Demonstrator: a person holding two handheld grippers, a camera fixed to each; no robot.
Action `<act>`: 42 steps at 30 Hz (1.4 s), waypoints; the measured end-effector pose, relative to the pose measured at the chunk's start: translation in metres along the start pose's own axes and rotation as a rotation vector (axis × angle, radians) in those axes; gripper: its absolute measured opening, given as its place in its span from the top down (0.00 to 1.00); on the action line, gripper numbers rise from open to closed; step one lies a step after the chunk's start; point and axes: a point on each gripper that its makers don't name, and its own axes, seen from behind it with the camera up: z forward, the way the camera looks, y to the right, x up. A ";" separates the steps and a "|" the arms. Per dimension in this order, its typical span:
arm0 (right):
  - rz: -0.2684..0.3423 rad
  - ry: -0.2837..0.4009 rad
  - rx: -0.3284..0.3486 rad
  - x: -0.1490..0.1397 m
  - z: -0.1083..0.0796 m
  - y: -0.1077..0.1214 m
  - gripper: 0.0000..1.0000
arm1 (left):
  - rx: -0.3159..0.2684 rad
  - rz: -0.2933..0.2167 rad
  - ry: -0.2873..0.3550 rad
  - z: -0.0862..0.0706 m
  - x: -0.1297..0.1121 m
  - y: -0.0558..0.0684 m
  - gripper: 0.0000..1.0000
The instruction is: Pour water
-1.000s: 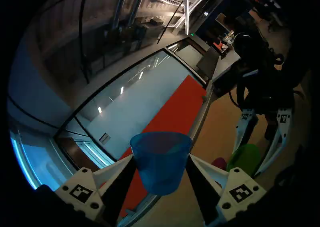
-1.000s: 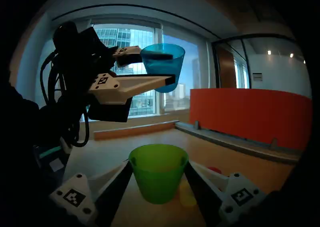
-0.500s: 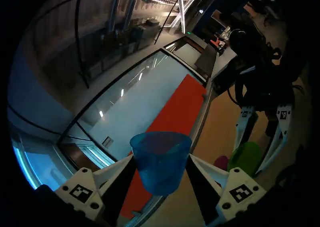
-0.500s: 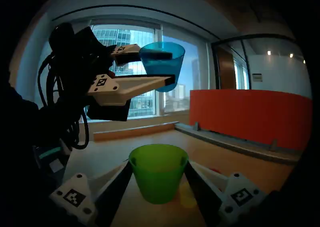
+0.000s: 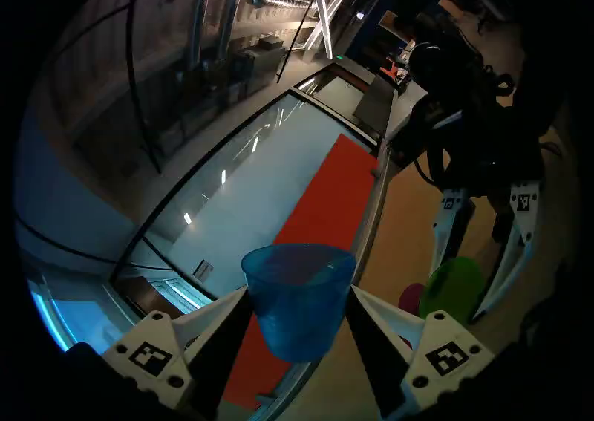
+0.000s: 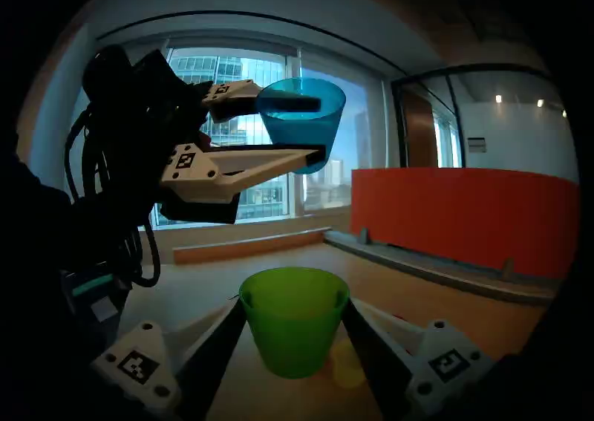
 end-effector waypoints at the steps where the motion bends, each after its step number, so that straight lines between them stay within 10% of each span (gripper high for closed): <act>1: 0.001 0.001 -0.001 0.000 0.000 0.000 0.10 | -0.001 0.004 0.001 0.000 0.001 0.001 0.19; 42: -0.007 0.009 -0.013 0.005 -0.005 0.006 0.10 | 0.018 0.113 0.009 0.002 0.007 -0.008 0.19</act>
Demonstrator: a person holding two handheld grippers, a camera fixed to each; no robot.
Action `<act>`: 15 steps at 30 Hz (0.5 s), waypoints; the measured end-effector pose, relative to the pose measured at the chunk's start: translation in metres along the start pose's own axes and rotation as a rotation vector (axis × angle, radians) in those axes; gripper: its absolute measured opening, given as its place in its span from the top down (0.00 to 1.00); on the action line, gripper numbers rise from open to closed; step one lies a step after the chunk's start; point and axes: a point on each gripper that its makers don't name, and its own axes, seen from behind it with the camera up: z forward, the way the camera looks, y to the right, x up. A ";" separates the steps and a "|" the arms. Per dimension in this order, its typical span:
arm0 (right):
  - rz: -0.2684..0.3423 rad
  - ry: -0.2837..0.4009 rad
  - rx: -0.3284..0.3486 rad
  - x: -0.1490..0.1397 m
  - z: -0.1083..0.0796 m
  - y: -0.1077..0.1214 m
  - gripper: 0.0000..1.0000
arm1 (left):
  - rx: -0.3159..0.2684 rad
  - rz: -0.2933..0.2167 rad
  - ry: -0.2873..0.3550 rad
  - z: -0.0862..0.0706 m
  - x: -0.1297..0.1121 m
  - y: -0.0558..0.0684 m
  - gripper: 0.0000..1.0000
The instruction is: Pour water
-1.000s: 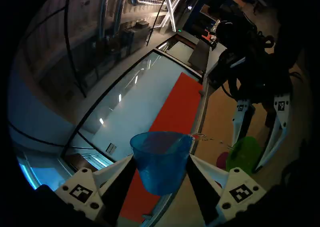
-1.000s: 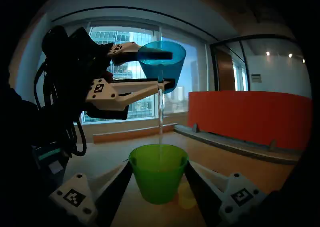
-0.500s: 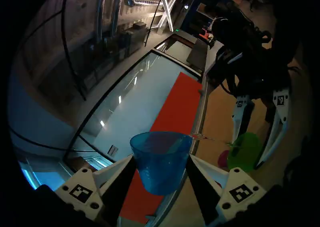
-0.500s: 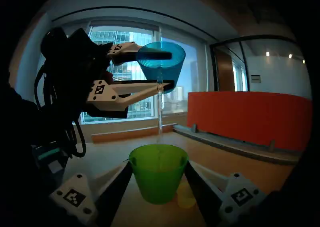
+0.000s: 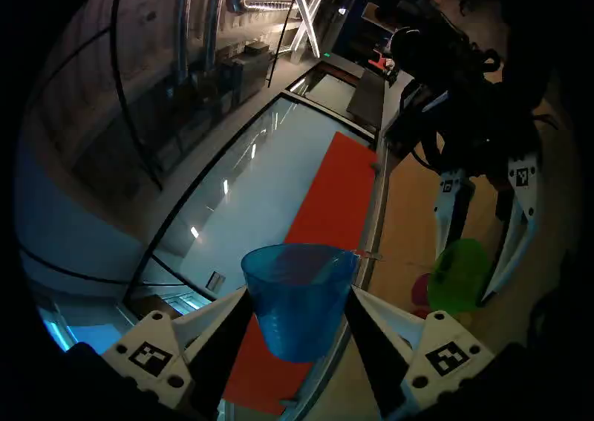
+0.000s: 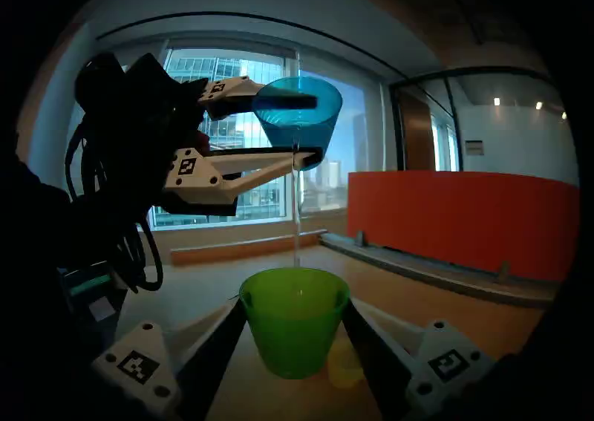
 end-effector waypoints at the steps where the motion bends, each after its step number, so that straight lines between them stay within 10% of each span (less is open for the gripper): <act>1: 0.000 0.000 0.000 0.000 0.000 0.000 0.10 | 0.000 0.003 0.000 0.000 0.000 0.000 0.19; 15: -0.005 0.001 -0.001 0.003 0.000 0.000 0.10 | 0.003 0.047 -0.001 0.000 0.000 -0.005 0.19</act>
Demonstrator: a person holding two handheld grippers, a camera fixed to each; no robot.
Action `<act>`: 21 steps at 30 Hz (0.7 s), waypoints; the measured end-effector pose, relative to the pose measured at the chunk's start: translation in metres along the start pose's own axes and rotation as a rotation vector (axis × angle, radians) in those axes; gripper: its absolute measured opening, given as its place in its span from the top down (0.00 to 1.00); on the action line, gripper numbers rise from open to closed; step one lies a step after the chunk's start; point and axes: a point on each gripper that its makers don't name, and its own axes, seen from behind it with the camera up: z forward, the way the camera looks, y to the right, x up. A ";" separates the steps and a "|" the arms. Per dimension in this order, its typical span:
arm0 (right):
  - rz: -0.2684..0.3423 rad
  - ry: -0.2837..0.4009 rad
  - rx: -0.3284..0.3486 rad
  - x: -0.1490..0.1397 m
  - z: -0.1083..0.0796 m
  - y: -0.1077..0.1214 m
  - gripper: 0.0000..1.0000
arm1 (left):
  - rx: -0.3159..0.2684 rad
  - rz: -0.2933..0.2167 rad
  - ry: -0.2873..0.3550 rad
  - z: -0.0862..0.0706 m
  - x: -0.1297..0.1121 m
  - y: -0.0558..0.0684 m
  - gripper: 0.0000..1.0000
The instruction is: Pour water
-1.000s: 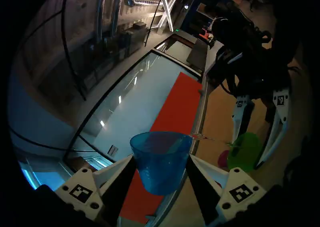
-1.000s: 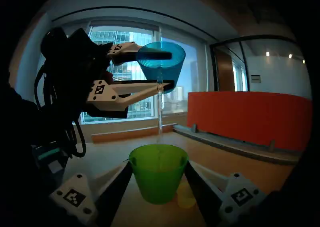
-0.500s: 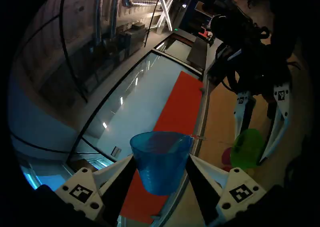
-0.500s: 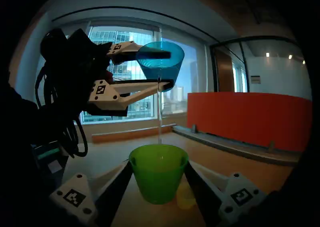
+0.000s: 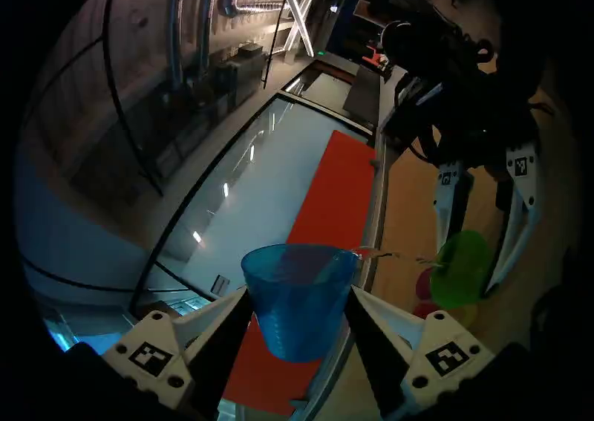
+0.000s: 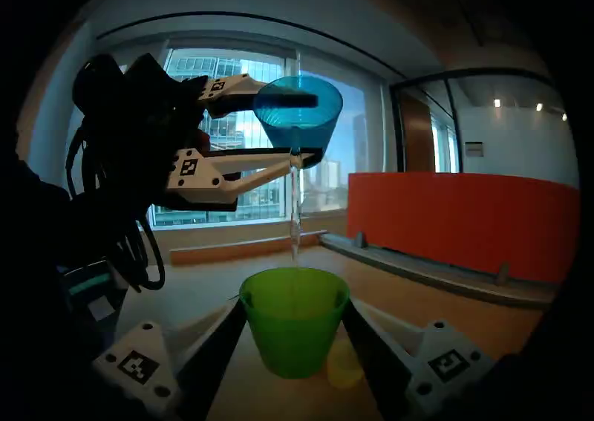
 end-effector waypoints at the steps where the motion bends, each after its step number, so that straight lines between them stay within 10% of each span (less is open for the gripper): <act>1: 0.000 0.000 0.000 0.000 0.000 0.000 0.10 | 0.001 0.003 0.000 0.000 0.000 0.000 0.19; 21: -0.002 0.004 -0.003 0.000 0.000 0.001 0.11 | 0.007 0.061 0.004 -0.002 0.005 -0.005 0.19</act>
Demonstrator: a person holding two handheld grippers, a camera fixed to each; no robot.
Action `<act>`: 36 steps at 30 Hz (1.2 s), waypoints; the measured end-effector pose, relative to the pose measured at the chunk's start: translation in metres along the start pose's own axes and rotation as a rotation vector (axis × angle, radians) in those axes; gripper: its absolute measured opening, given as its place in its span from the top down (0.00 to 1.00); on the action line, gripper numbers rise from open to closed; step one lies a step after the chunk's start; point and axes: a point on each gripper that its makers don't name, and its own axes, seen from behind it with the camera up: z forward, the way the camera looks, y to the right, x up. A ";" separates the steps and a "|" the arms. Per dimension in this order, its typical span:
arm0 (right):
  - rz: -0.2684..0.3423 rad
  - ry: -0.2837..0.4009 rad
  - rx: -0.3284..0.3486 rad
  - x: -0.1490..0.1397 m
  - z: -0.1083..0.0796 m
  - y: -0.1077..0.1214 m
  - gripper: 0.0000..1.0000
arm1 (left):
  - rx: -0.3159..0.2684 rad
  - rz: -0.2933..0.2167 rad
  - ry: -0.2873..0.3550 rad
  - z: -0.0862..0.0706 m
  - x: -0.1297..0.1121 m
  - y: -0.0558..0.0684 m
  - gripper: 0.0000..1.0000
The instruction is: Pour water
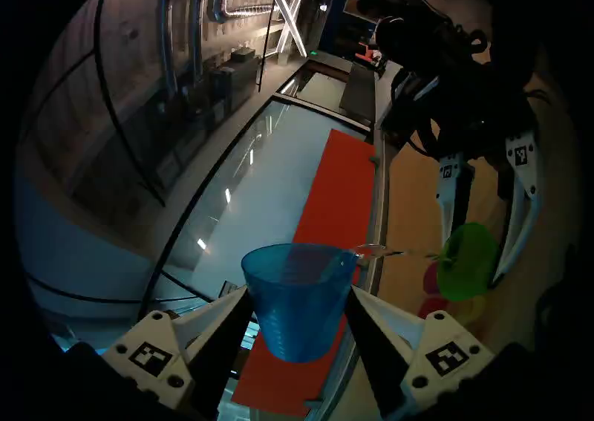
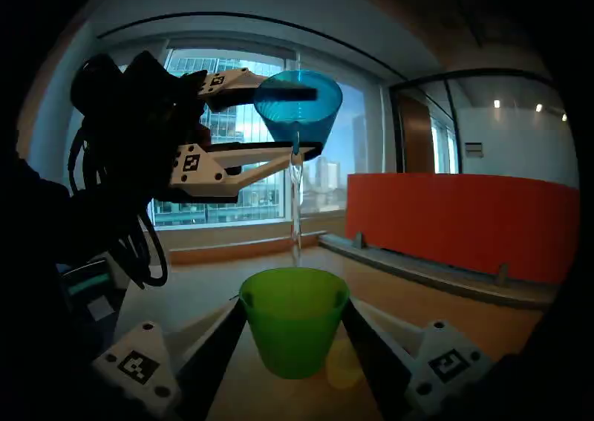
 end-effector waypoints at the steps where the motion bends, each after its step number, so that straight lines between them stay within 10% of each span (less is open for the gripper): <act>1: 0.000 0.000 0.000 0.000 0.000 0.000 0.10 | 0.000 0.002 0.000 0.000 0.000 0.000 0.19; 36: -0.010 0.011 -0.005 0.008 -0.002 0.001 0.11 | 0.025 0.130 0.010 0.002 0.013 -0.008 0.19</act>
